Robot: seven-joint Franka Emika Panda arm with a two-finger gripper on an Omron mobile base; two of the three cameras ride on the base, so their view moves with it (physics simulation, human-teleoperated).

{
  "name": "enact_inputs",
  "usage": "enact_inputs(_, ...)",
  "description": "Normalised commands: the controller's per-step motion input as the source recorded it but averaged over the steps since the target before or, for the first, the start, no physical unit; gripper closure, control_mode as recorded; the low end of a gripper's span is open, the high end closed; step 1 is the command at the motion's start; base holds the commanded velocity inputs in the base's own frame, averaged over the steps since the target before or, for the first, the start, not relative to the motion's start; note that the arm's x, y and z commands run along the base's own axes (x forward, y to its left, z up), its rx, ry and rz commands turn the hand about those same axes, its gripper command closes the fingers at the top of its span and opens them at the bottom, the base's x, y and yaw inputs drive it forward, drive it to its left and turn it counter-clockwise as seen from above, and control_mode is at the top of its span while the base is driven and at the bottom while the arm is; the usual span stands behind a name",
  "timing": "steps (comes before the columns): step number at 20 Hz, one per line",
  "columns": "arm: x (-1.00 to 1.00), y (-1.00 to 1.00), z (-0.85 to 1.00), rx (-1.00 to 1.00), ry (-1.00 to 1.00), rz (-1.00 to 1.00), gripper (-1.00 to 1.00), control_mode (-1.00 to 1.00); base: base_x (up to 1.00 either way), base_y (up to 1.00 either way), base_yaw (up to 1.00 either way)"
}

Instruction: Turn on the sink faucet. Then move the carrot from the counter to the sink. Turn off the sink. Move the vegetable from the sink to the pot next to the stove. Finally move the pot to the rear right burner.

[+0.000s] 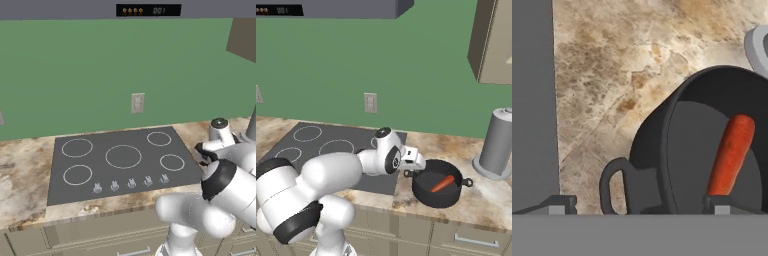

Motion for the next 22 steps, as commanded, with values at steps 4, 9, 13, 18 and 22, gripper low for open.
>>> enact_inputs(4,0.05,0.00,-0.23,-0.06,0.04,0.00,-1.00,-1.00,0.00,0.00,0.00)
enact_inputs(9,0.00,0.00,-0.06,-0.03,0.01,0.00,-1.00,-1.00,0.00,0.00,0.00)
enact_inputs(13,0.00,-0.02,-0.03,-0.02,0.01,0.00,-1.00,-1.00,0.00,0.00,0.00)
enact_inputs(18,0.01,-0.11,-0.03,-0.02,0.01,0.00,-1.00,-1.00,0.00,0.00,0.00)
enact_inputs(22,0.03,-0.12,-0.09,-0.03,0.02,0.00,-1.00,-1.00,0.00,0.00,0.00)
